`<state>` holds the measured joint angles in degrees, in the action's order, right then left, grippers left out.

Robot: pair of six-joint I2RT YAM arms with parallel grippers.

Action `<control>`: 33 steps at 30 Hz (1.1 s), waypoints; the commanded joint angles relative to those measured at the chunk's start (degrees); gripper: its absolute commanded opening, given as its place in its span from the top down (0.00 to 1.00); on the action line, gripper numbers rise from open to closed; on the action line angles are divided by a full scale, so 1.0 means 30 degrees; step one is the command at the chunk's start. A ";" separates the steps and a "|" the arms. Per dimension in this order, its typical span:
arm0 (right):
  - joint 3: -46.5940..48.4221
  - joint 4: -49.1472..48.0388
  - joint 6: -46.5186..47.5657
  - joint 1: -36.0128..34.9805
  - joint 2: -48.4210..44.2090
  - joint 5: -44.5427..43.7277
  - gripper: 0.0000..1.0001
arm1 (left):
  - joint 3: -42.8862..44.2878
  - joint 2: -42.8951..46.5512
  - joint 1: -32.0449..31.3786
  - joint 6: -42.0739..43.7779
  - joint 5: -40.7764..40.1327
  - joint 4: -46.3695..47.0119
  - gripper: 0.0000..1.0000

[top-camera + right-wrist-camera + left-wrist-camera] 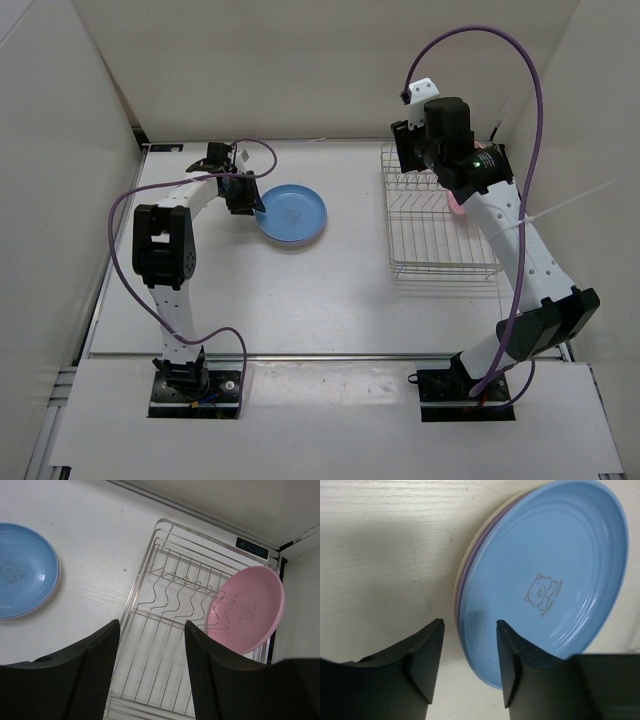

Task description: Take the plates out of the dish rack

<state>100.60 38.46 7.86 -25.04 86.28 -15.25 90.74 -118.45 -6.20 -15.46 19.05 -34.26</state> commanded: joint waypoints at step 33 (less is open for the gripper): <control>0.2415 -0.9948 1.1736 0.4566 0.9853 -1.2758 0.42 | -0.4404 1.2473 0.1653 0.5096 -0.3771 -0.2849 0.00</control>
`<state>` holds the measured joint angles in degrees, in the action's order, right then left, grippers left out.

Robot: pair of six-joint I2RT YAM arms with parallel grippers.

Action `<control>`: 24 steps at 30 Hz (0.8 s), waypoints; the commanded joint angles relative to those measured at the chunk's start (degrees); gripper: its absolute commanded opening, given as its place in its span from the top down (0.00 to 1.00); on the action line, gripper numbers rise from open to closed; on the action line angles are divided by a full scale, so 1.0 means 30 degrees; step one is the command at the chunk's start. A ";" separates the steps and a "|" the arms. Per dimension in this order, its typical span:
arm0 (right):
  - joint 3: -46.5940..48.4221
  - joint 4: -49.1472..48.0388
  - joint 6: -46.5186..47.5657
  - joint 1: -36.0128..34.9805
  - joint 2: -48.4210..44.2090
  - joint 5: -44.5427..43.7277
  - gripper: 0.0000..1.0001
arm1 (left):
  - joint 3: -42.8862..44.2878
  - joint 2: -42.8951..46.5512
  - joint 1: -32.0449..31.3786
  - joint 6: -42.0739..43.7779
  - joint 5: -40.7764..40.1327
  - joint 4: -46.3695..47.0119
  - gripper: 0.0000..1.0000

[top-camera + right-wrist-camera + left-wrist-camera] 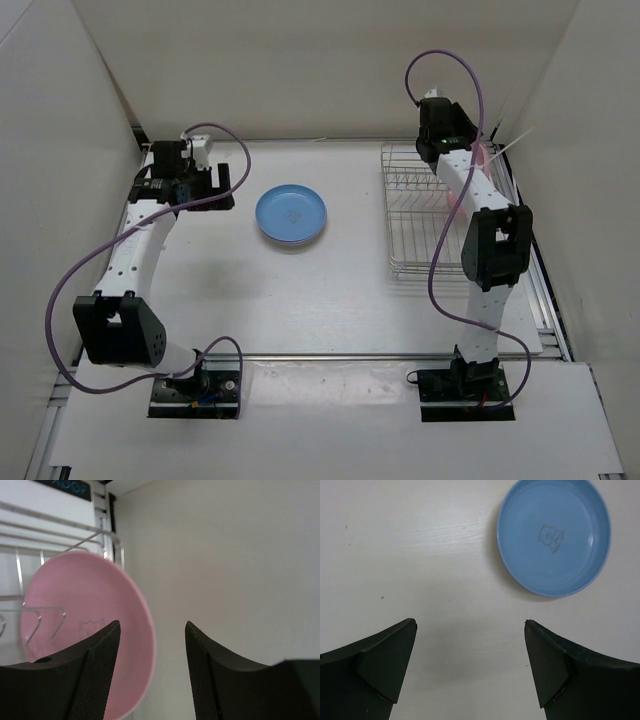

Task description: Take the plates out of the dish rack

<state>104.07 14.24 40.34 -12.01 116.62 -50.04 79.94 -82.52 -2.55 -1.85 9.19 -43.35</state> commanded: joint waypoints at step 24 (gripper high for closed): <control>0.0905 0.1726 -0.2225 0.1453 -0.0259 0.0421 0.39 | -0.1012 0.0144 0.1492 0.0557 0.1214 0.0359 0.00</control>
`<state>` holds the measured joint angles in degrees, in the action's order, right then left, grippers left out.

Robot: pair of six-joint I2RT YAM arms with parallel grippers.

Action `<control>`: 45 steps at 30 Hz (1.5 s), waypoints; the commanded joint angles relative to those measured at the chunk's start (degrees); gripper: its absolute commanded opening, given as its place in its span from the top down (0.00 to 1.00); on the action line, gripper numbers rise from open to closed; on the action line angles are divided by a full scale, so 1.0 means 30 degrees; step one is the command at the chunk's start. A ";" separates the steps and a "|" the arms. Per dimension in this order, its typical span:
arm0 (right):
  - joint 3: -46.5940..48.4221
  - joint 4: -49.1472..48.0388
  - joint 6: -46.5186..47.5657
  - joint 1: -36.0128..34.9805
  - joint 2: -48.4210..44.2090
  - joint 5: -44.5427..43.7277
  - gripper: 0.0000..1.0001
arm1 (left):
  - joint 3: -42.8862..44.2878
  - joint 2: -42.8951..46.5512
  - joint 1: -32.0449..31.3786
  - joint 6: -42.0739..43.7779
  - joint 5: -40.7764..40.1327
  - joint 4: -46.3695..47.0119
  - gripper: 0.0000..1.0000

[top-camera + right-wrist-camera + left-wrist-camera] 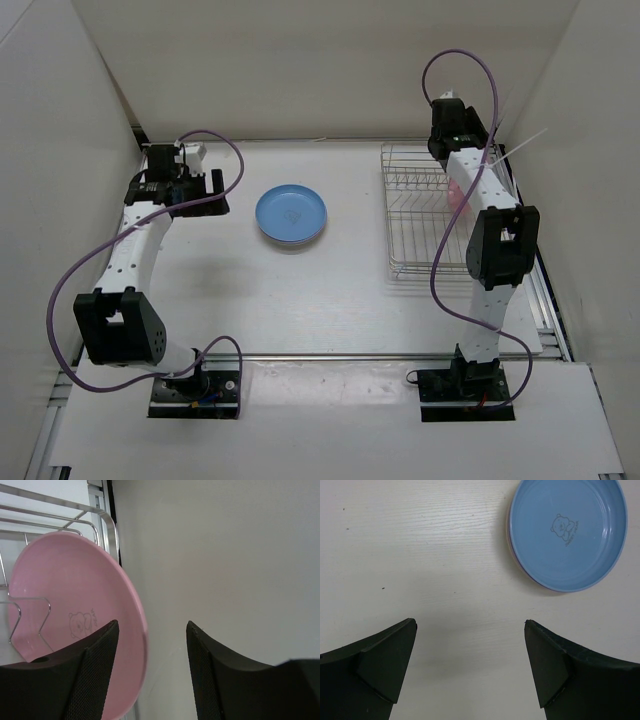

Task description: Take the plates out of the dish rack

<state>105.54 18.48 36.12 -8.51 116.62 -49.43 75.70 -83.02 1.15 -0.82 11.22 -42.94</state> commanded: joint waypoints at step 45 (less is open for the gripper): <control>-0.0987 -0.3161 0.4245 -0.0502 -0.2248 -0.4266 0.99 | 0.0752 -0.0040 0.1668 -0.0137 0.2382 0.0045 0.00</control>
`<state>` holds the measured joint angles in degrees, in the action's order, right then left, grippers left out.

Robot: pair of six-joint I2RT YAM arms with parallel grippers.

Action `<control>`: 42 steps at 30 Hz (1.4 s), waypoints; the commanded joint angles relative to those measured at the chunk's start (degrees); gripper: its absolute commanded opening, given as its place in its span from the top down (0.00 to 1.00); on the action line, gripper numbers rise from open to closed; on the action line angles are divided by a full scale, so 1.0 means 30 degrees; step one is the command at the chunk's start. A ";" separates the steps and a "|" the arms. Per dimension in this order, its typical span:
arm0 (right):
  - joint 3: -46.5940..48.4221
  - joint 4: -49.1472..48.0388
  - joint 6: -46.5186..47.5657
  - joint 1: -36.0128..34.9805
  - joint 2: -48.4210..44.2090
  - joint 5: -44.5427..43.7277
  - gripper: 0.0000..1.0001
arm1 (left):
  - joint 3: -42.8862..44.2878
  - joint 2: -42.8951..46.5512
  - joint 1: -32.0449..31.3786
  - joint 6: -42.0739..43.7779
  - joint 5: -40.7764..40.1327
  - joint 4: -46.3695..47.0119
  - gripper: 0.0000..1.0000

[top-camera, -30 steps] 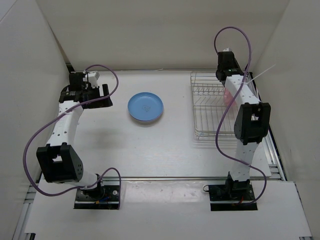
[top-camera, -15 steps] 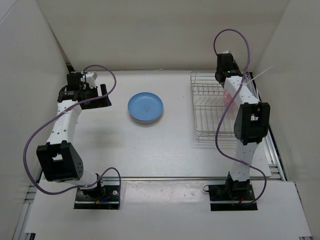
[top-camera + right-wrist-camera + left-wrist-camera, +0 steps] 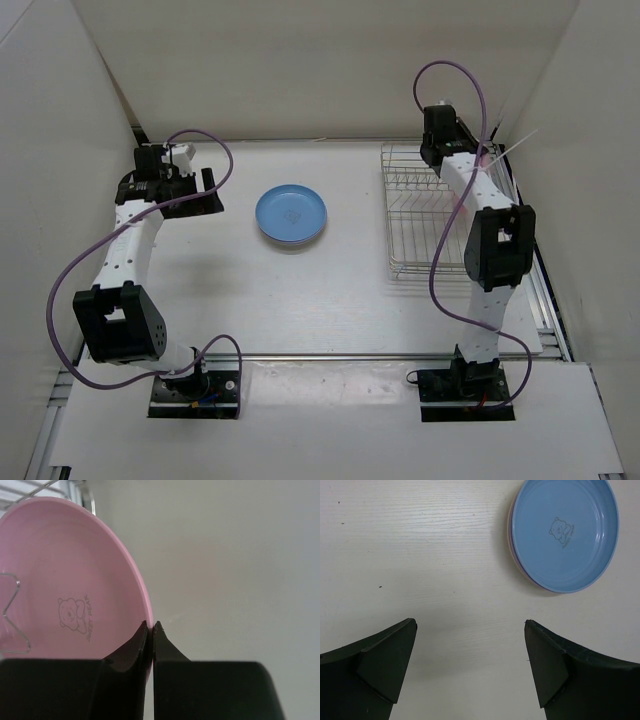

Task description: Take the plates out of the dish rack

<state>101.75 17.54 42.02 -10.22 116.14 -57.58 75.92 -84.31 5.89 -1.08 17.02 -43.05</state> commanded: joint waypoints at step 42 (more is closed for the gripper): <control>-0.2981 0.5872 -0.9993 -0.2571 -1.1173 2.5141 0.99 | 0.8734 -0.5878 -1.1192 0.0302 0.3764 0.1634 0.10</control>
<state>90.04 38.44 14.04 -17.76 83.85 14.87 98.91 -102.45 -26.74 0.84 30.81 -39.83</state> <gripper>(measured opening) 0.023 0.919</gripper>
